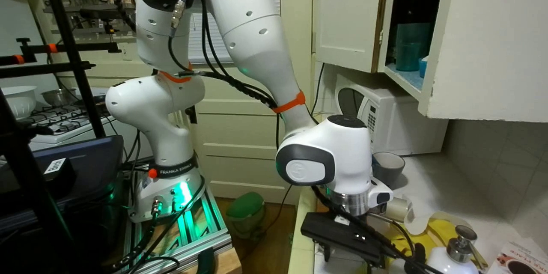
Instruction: Put the yellow spoon in the grey mug on the left.
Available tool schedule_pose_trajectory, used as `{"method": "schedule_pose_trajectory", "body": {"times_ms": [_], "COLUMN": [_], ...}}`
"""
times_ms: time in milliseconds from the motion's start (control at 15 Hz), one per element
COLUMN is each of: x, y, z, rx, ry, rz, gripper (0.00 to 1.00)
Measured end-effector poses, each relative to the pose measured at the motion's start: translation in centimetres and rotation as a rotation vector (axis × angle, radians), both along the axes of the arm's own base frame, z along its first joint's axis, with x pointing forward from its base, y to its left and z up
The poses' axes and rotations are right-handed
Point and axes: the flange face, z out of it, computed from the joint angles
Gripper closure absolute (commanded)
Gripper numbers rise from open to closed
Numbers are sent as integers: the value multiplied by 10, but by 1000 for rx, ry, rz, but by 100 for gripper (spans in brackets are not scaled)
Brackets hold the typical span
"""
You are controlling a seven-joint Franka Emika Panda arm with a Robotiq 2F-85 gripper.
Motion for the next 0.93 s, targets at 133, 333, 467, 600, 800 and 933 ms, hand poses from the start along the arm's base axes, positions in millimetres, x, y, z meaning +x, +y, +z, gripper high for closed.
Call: {"method": "schedule_pose_trajectory", "body": {"times_ms": [133,333,467,600,800,933], "x": [1,0,2,5,8,9], "y": [-6,-9,-5,-2,-1,-2], "z": [0,-2,-3,-3,0,2], "rx": [11,65,98,113,134,140], "ry": [5,51,76,91,130,168], "rz": [-25,-78,-102,-116,-135,-164], "gripper": [0,0,0,5,21,10]}}
